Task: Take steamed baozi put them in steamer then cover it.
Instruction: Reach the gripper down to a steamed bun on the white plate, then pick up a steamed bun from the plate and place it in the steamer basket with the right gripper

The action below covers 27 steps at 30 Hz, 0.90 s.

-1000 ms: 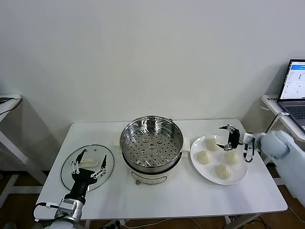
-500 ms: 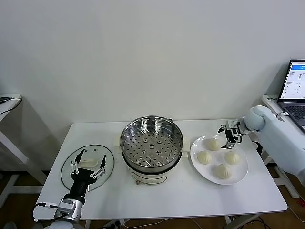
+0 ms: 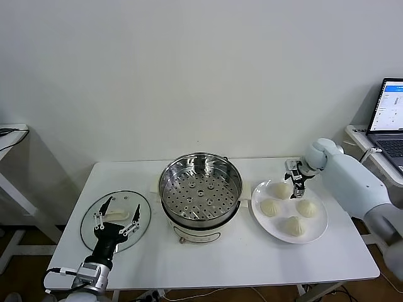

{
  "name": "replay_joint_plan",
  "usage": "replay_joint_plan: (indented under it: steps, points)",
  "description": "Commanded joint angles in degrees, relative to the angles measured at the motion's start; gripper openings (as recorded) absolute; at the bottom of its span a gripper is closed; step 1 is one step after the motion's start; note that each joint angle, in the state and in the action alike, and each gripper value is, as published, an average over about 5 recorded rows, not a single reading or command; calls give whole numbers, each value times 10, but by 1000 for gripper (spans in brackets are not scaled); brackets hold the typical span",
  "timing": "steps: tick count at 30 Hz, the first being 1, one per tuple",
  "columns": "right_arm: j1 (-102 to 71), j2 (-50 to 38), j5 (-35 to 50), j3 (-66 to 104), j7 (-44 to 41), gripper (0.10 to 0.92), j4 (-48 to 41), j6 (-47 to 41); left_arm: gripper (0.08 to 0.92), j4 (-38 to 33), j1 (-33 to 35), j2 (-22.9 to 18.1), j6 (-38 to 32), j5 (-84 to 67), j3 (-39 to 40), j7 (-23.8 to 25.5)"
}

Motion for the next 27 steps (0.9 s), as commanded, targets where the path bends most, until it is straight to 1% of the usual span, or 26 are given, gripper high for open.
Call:
replay_joint_plan:
  steps: [1, 10, 17, 27]
  points:
    - [0, 23, -23, 10, 1, 823, -29, 1, 823, 1, 1, 0, -1, 3, 0, 0]
    - [-4, 26, -28, 15, 6, 817, -32, 3, 823, 5, 1, -2, -4, 9, 2, 0]
    - [-6, 26, -31, 16, 9, 721, -30, 7, 823, 7, 1, -1, -6, 10, 2, 0]
    - [-8, 24, -31, 17, 11, 696, -20, 12, 823, 5, 3, -2, -6, 10, 2, 0]
